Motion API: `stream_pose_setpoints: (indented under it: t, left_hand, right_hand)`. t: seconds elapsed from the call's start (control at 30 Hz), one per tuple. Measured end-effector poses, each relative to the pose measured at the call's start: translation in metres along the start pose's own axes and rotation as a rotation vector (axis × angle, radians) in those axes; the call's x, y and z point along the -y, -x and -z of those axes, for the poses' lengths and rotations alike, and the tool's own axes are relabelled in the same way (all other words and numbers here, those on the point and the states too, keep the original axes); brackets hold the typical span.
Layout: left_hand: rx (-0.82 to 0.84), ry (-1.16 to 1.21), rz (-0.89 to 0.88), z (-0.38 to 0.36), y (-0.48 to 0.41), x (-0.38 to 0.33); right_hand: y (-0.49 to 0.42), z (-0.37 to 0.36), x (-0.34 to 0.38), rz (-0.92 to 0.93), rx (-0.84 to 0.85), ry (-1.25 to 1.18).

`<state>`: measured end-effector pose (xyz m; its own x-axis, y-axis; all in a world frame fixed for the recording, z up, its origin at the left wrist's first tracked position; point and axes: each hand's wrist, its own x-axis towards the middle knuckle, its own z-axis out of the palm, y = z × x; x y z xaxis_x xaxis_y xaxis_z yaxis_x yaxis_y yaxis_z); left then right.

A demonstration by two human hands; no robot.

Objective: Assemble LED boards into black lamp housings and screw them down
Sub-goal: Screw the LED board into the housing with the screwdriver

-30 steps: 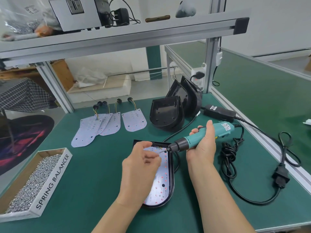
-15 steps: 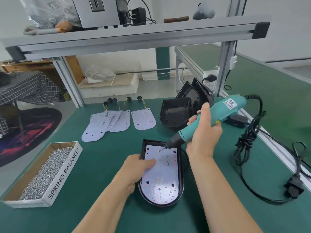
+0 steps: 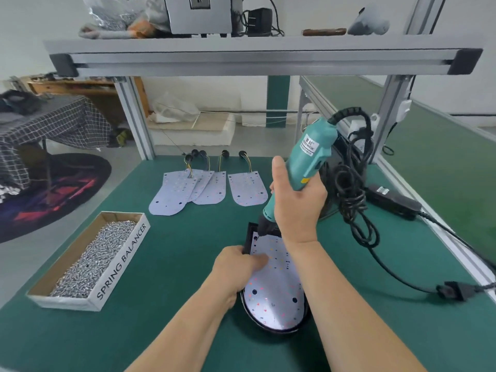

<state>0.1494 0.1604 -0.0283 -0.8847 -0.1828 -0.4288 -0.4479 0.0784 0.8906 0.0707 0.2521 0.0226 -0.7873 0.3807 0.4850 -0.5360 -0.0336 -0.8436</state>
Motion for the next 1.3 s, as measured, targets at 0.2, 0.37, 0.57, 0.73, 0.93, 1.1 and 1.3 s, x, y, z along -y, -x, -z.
stream_pose_setpoints:
  t: [0.2, 0.37, 0.57, 0.73, 0.93, 1.1, 1.3]
  left_hand:
    - [0.007, 0.004, 0.007, 0.001, 0.000, 0.001]
    - [-0.002, -0.006, 0.011, 0.001, -0.003, 0.003]
    - [-0.011, -0.038, 0.017, 0.002, -0.008, 0.007]
    - [-0.029, -0.027, 0.017, 0.001, -0.008, 0.007]
    - [-0.034, -0.029, -0.012, -0.001, -0.007, 0.006]
    - [-0.009, -0.049, -0.027, 0.000, -0.004, 0.006]
    - [-0.018, -0.043, -0.011, 0.001, -0.005, 0.007]
  right_hand:
    - [0.002, -0.003, -0.002, 0.010, 0.033, 0.027]
    - [0.005, -0.004, -0.003, 0.030, 0.061, 0.038]
    - [0.006, -0.005, -0.002, 0.108, 0.096, 0.094]
    - [0.011, -0.013, 0.001, 0.119, 0.151, 0.113]
    - [0.014, -0.016, 0.000, 0.078, 0.165, 0.098]
    - [0.011, -0.005, 0.007, -0.040, 0.130, 0.071]
    - [-0.031, 0.030, 0.039, -0.098, -0.195, -0.198]
